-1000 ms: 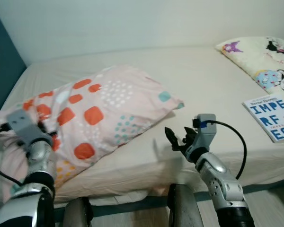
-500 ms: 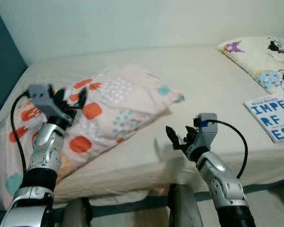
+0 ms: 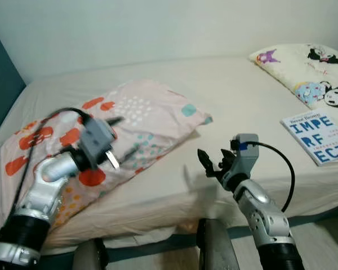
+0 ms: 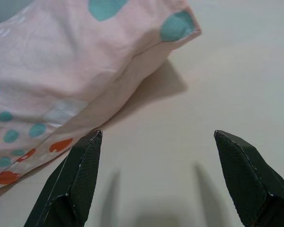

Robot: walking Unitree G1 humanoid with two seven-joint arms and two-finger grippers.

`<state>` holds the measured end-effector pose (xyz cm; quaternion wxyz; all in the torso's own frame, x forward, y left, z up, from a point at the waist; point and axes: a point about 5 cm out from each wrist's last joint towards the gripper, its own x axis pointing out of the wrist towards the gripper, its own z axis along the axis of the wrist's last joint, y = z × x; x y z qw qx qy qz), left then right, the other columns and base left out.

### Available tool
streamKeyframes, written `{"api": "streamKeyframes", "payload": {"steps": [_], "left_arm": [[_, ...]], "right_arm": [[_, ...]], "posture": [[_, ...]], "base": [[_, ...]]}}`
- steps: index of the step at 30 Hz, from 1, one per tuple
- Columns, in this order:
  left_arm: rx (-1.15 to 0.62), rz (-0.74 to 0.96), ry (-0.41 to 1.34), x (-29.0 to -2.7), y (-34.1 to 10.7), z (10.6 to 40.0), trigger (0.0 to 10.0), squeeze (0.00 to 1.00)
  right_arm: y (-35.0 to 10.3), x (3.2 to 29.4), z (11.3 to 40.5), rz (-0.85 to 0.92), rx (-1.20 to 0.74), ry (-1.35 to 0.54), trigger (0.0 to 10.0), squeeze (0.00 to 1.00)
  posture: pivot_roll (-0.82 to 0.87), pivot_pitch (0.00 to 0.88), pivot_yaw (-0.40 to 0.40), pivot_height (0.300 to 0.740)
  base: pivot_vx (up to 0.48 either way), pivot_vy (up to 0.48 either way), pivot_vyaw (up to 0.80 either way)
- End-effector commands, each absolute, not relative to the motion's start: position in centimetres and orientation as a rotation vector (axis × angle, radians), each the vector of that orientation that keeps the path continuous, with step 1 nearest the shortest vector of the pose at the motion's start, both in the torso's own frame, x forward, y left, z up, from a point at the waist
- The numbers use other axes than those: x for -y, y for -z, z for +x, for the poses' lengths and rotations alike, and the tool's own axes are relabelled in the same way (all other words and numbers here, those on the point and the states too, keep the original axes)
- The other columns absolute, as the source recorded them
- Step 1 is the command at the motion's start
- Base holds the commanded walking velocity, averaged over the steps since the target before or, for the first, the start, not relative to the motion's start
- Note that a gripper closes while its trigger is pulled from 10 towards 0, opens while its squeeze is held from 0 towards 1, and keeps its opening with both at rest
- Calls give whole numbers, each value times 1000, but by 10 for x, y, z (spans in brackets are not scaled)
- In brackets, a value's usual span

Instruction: Clean up the room

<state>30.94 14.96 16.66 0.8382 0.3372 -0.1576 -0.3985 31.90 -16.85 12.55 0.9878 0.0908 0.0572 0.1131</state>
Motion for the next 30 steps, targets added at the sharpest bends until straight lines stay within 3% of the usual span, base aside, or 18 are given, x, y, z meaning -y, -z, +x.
{"api": "streamKeyframes", "payload": {"steps": [1,8,15,17,19,23,30], "left_arm": [[293,830,921,-131,-134,298,10000,0],[253,906,885,-117,-109,294,10000,0],[254,995,742,-101,-97,297,10000,0],[272,1069,561,-91,-95,305,10000,0],[272,1069,561,-91,-95,305,10000,0],[296,1246,340,-95,-92,320,10000,0],[291,1330,269,-103,-88,327,10000,0]], "right_arm": [[-126,173,319,178,-107,-206,10000,0],[-124,190,316,154,-120,-134,10000,0],[-123,207,315,148,-123,-72,10000,0],[-125,205,317,152,-117,-73,10000,0],[-125,205,317,152,-117,-73,10000,0],[-126,199,319,161,-112,-89,10000,0],[-127,199,320,165,-108,-89,10000,0]], "posture": [[-33,111,2,486],[-50,110,5,486],[-55,111,4,486],[-58,108,2,486],[-58,108,2,486],[-56,100,-3,486],[-60,100,-3,486]], "base": [[0,0,0],[0,0,0],[0,0,0],[0,0,0],[0,0,0],[0,0,0],[0,0,0]]}}
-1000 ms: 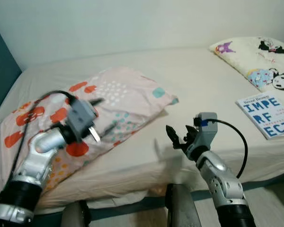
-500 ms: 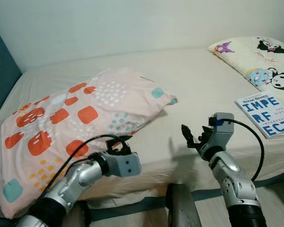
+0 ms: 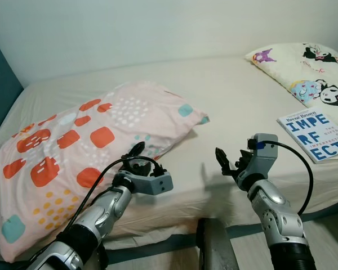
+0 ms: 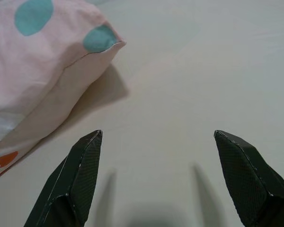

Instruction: Clean up the room

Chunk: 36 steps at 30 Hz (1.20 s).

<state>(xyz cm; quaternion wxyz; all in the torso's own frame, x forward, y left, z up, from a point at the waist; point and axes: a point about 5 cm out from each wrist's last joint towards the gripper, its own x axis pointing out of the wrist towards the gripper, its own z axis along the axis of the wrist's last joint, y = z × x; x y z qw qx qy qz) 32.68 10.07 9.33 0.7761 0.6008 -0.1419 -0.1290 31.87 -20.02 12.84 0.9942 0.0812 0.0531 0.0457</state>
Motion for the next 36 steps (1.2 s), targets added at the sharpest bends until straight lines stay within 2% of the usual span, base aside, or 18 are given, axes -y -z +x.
{"api": "streamKeyframes", "payload": {"steps": [1,4,11,13,18,19,24,25,36], "left_arm": [[291,1330,269,-103,-88,327,10000,0],[281,1443,205,-115,-86,337,10000,0],[253,1553,178,-129,-84,344,10000,0],[229,1644,140,-145,-88,352,10000,0],[170,1723,63,-169,-98,361,10000,0],[145,1737,47,-176,-100,363,7020,0],[126,1751,32,-182,-102,364,7020,0],[103,1762,19,-187,-103,365,0,0],[-23,1755,-5,-205,-112,373,0,0]], "right_arm": [[-127,199,320,165,-108,-89,10000,0],[-129,199,319,177,-100,-84,10000,0],[-130,201,317,187,-94,-75,10000,0],[-131,203,315,199,-88,-65,10000,0],[-133,204,315,208,-83,-59,10000,0],[-133,204,315,210,-80,-58,10000,0],[-134,204,316,213,-78,-58,10000,0],[-135,204,316,218,-74,-57,10000,0],[-140,205,319,231,-56,-50,10000,0]], "posture": [[-60,100,-3,486],[-76,113,0,486],[-87,125,6,486],[-89,127,8,486],[-90,127,8,486],[-90,126,8,486],[-90,124,8,486],[-89,122,8,486],[-85,111,9,486]], "base": [[0,0,0],[0,0,0],[0,0,0],[0,0,0],[0,0,0],[0,0,0],[0,0,0],[0,0,0],[0,0,0]]}}
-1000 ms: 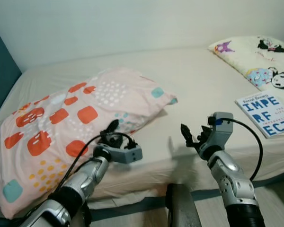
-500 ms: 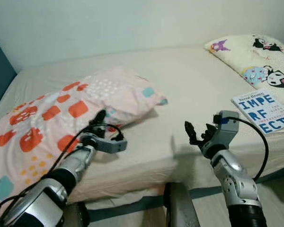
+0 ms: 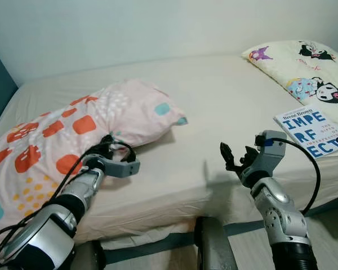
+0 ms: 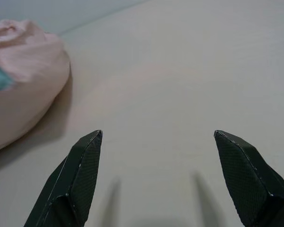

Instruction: Clean up the room

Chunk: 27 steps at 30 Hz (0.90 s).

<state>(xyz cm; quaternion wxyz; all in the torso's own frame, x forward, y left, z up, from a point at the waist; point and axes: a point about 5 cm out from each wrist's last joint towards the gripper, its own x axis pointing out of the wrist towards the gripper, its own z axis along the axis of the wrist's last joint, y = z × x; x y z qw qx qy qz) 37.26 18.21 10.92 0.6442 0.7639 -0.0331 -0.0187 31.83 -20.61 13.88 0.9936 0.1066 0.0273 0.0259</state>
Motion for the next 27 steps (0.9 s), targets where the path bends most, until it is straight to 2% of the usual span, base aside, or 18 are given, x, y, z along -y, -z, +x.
{"api": "streamKeyframes", "payload": {"steps": [1,4,8,10,12,13,14,15,16,17,18,21,26,27], "left_arm": [[-23,1755,-5,-205,-112,373,0,0],[-75,1693,-18,-209,-120,378,0,0],[-194,1489,-99,-223,-152,392,0,0],[-195,1472,-121,-227,-162,395,0,0],[-180,1425,-258,-245,-203,403,0,0],[-177,1397,-328,-254,-221,404,2471,0],[-177,1397,-328,-254,-221,404,2471,0],[-176,1377,-368,-260,-231,405,3843,0],[-176,1370,-410,-268,-246,405,2392,0],[-176,1370,-410,-268,-246,405,2392,0],[-176,1368,-459,-278,-265,404,0,0],[-176,1366,-529,-291,-291,400,0,0],[-179,1361,-537,-294,-295,400,0,0],[-187,1383,-569,-304,-312,396,0,0]], "right_arm": [[-140,205,319,231,-56,-50,10000,0],[-142,204,321,234,-51,-48,10000,0],[-144,204,322,239,-41,-47,10000,0],[-144,205,322,240,-40,-46,10000,0],[-144,204,323,241,-38,-45,10000,0],[-145,204,323,242,-37,-45,10000,0],[-145,204,323,242,-37,-45,10000,0],[-145,204,323,243,-37,-45,10000,0],[-144,204,324,244,-36,-44,10000,0],[-144,204,324,244,-36,-44,10000,0],[-144,203,324,246,-36,-44,10000,0],[-144,202,324,249,-34,-44,10000,0],[-144,202,324,249,-34,-44,10000,0],[-144,201,325,255,-32,-44,10000,0]], "posture": [[-85,111,9,486],[-85,107,9,486],[-85,103,11,486],[-85,103,11,486],[-80,100,12,486],[-79,99,12,486],[-79,99,12,486],[-79,99,12,486],[-77,97,14,486],[-77,97,14,486],[-75,95,16,486],[-74,94,17,486],[-74,94,17,486],[-58,88,28,486]], "base": [[0,0,0],[0,0,0],[0,0,0],[0,0,0],[0,0,0],[0,0,0],[0,0,0],[0,0,0],[0,0,0],[0,0,0],[0,0,0],[0,0,0],[0,0,0],[0,0,0]]}}
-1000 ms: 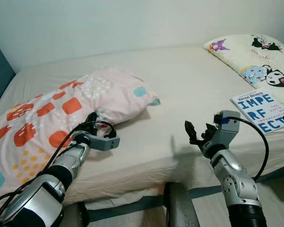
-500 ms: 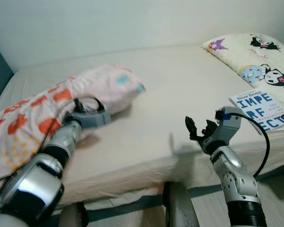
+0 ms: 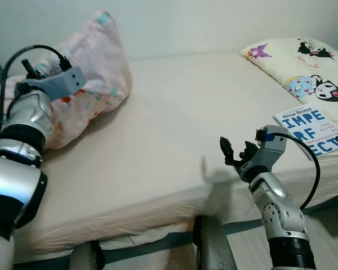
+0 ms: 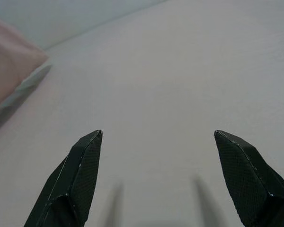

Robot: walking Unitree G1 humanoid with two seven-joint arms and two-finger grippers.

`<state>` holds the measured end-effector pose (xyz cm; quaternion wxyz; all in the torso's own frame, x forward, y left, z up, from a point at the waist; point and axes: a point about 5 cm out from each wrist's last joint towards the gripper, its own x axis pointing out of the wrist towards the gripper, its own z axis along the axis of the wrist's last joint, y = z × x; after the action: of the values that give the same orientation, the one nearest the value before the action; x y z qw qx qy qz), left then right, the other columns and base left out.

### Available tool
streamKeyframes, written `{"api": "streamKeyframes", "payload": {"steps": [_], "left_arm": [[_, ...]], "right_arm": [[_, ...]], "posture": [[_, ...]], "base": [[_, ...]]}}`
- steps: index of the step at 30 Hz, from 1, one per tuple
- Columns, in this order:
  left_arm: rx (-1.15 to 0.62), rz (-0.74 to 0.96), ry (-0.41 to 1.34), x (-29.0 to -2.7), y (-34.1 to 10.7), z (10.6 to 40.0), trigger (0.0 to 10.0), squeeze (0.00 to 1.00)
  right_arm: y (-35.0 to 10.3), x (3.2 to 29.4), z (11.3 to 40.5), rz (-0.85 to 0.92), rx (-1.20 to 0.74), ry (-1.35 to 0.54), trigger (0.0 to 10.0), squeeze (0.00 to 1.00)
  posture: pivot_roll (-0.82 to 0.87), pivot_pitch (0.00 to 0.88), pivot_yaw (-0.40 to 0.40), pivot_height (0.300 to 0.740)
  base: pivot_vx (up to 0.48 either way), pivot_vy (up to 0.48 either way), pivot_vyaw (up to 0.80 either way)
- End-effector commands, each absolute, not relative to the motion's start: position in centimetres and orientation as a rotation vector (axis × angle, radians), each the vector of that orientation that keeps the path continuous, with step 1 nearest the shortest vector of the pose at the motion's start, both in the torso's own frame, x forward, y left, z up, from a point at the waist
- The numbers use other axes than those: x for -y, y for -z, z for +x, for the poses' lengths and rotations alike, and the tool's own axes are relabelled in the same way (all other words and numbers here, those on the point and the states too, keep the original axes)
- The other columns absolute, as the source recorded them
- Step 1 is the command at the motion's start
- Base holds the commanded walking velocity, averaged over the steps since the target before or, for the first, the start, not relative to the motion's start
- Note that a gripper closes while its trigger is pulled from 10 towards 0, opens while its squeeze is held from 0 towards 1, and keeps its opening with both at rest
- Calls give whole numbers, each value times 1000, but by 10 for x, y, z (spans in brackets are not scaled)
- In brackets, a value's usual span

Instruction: Clean up the room

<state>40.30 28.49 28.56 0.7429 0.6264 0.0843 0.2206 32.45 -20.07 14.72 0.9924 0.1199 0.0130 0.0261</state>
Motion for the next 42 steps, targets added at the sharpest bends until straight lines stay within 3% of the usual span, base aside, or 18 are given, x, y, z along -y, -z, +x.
{"api": "streamKeyframes", "payload": {"steps": [1,5,8,14,16,31,32,33,34,42], "left_arm": [[-187,1383,-569,-304,-312,396,0,0],[-189,1418,-650,-321,-345,385,0,0],[-166,1381,-765,-337,-376,372,902,0],[-131,1335,-846,-345,-396,362,1373,0],[-107,1285,-910,-353,-410,352,2314,0],[-73,1227,-1069,-378,-446,320,2235,0],[-62,1224,-1076,-377,-447,320,2824,0],[-45,1225,-1066,-374,-443,324,9608,0],[-31,1232,-1027,-367,-434,333,10000,0],[19,1279,-802,-326,-380,375,10000,0]], "right_arm": [[-144,201,325,255,-32,-44,10000,0],[-144,199,326,267,-26,-42,10000,0],[-143,196,327,277,-22,-47,10000,0],[-143,195,327,279,-20,-51,10000,0],[-143,195,327,280,-20,-52,10000,0],[-139,192,325,293,-31,-56,10000,0],[-138,191,325,295,-32,-56,10000,0],[-137,191,325,297,-33,-57,10000,0],[-137,190,325,299,-34,-56,10000,0],[-134,190,320,307,-39,-50,10000,0]], "posture": [[-58,88,28,486],[-49,83,30,486],[-44,76,35,486],[-45,74,35,486],[-45,75,38,486],[-27,90,39,486],[-21,93,41,486],[-21,98,45,486],[-24,101,48,486],[-42,120,60,486]], "base": [[0,0,0],[0,0,0],[0,0,0],[0,0,0],[0,0,0],[0,0,0],[0,0,0],[0,0,0],[0,0,0],[0,0,0]]}}
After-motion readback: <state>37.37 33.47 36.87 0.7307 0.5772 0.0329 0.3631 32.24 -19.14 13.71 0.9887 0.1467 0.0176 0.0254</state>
